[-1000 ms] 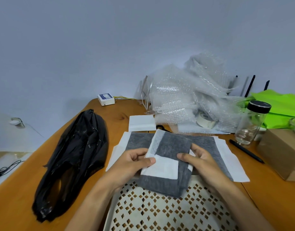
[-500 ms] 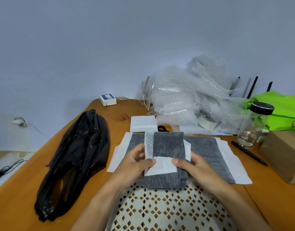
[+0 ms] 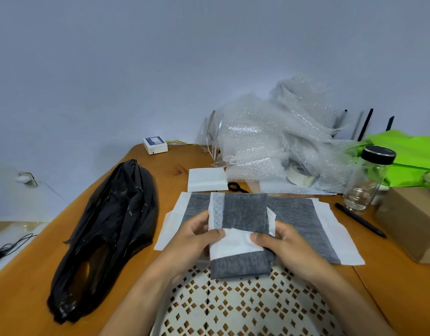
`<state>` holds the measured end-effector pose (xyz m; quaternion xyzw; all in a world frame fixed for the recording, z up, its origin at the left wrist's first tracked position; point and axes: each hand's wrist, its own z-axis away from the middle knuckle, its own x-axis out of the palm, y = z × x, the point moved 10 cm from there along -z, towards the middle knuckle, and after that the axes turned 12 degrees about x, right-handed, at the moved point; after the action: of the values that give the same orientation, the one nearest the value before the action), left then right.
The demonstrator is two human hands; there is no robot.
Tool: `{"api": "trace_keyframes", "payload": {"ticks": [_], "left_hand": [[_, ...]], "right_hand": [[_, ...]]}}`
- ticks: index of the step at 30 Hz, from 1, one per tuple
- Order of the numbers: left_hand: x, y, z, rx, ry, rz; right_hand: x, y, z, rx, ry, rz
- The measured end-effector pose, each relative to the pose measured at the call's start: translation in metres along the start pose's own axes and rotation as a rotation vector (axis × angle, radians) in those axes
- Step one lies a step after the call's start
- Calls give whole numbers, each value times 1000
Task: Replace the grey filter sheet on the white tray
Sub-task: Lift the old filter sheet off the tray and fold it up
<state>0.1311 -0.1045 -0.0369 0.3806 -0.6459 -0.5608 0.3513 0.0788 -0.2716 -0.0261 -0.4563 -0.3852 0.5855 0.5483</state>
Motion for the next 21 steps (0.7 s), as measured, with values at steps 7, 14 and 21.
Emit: {"api": "trace_keyframes", "payload": {"ticks": [7,14,21], "left_hand": [[-9,-3,-3,3,60,94],[-7,3,-4,16,49,99],[-2,0,-4,-30,55,211]], "right_hand": [[3,-10,6,-61,-53,-23],[10,-12,8,-61,-135,-44],[-2,-16,6,-165,-81,-70]]}}
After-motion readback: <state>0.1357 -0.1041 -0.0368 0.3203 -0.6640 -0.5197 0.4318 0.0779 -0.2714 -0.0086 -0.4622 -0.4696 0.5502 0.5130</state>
